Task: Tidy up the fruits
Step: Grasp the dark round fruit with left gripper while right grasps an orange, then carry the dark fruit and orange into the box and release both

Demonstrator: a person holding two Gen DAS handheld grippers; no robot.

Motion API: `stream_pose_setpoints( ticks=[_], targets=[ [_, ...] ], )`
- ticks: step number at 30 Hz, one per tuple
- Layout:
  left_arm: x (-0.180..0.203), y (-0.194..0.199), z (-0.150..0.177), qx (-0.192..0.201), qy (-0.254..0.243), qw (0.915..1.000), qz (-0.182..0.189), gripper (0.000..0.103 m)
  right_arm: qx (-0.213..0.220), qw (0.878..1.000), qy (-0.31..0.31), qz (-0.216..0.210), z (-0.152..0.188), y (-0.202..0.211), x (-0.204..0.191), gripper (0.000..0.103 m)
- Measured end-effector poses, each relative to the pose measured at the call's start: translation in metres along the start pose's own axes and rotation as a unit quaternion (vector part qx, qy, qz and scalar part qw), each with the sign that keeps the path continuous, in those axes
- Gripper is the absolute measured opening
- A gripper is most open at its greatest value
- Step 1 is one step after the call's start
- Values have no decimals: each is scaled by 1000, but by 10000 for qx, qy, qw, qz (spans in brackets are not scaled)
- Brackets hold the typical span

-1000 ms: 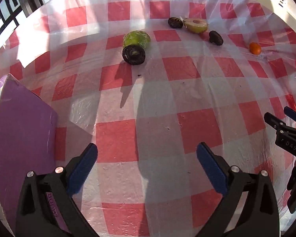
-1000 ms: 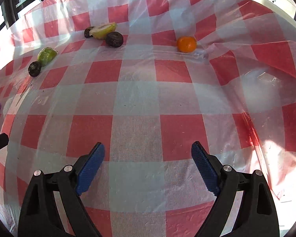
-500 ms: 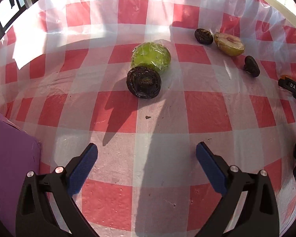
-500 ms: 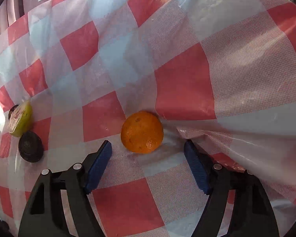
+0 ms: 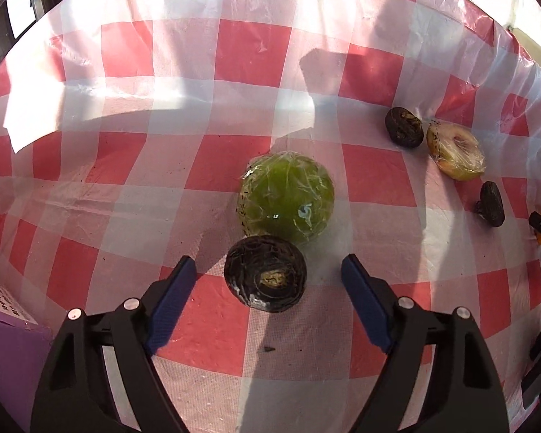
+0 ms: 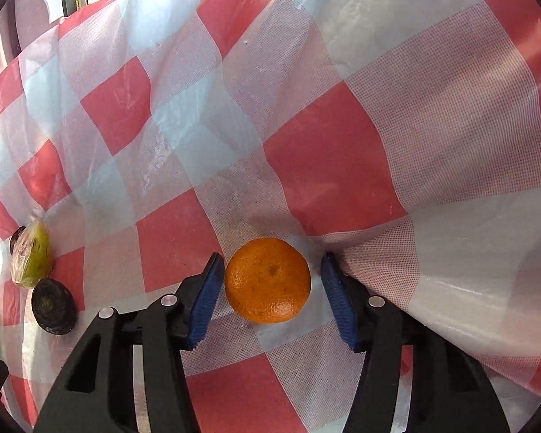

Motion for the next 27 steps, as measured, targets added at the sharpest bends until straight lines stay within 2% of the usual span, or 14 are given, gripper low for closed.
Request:
stream_pose_setpoints(
  ticks=[2,4,7,9,12,17,21,23,27],
  targets=[
    [-2,3,-4,73,-31,10000,-30,47,-3,10000,-11,-21,0,0,-1,56],
    [1,6,-2,27,-103,9999,41,39,6,10000,-46,-50,-1,-1,-1,55],
    [11,22,12,-28,-175,9995,262,38,32,9998,-173,-122,1,4,6,50],
    [23,41,27,21,-316,9987,390,38,46,9997,-221,-130,1,6,13,41],
    [47,75,61,45,-625,9958,664,38,45,9998,14,-201,13,17,15,40],
    [84,124,134,-77,-1082,9881,1089,38,-141,9981,126,-585,58,62,25,40],
    [99,141,189,-295,-1453,9793,1379,38,-438,9961,203,-739,110,103,41,40],
    [99,149,201,-291,-1657,9748,1468,38,-606,9944,363,-783,139,121,40,40],
    [92,163,196,-80,-1932,9687,1557,38,-852,9908,550,-900,174,158,39,40]
  ],
)
Point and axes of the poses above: each gripper's, at about its wrist camera, not at the fingertips, and y roughly against the way its jaws point, x to its right, z to its underside, the point moved 10 cm from there along -y, roughly the way its jaws point, and after that the axes turned 11 degrees about -y, right-handed, at the moved point
